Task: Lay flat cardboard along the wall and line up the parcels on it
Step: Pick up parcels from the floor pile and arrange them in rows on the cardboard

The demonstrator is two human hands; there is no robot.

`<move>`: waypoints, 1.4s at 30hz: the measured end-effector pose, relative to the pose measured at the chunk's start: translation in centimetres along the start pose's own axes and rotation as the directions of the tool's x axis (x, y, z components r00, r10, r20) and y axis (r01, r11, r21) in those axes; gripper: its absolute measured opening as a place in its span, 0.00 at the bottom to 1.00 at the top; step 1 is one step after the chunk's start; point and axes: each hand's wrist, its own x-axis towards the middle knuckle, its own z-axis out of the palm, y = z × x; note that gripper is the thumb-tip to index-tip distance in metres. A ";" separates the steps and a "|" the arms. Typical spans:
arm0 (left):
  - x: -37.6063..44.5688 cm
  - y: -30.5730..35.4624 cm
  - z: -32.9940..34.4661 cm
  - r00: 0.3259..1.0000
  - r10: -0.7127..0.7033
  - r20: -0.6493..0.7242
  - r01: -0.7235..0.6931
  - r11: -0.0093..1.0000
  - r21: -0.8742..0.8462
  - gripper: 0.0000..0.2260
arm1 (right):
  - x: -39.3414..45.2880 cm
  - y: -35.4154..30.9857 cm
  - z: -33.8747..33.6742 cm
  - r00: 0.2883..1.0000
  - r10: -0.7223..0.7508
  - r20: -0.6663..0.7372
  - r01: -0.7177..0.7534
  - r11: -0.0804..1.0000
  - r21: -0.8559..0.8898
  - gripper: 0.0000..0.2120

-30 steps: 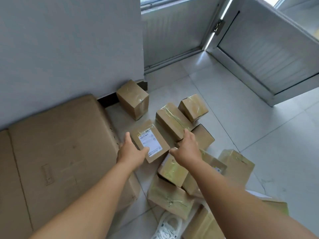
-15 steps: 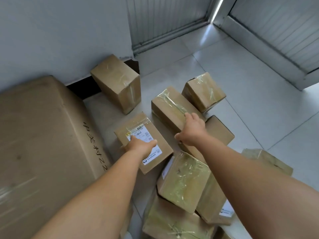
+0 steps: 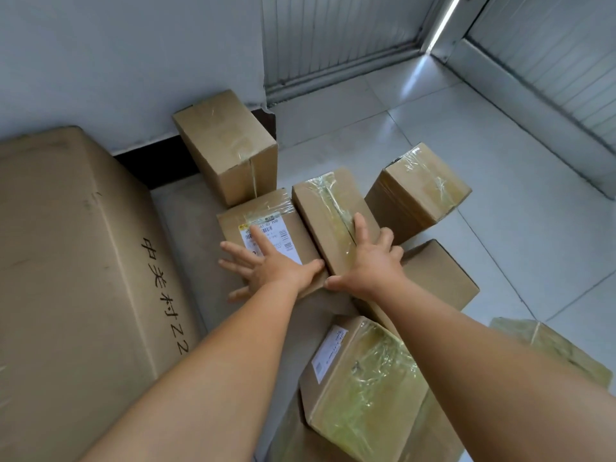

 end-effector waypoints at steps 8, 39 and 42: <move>0.6 -0.1 -2.0 1.000 -0.001 0.032 0.000 0.999 0.038 0.61 | 0.3 0.1 -0.1 0.997 0.077 -0.021 -0.078 0.996 -0.044 0.60; -9.7 -1.6 -9.4 0.997 -0.054 -0.048 0.054 0.999 -0.004 0.61 | -9.2 -4.9 -6.6 0.987 0.062 -0.145 -0.056 0.998 0.042 0.57; -13.0 -0.2 -12.9 0.997 -0.046 -0.060 0.042 0.997 -0.066 0.61 | -12.3 -6.0 -9.8 0.983 0.070 -0.167 -0.058 0.996 0.074 0.59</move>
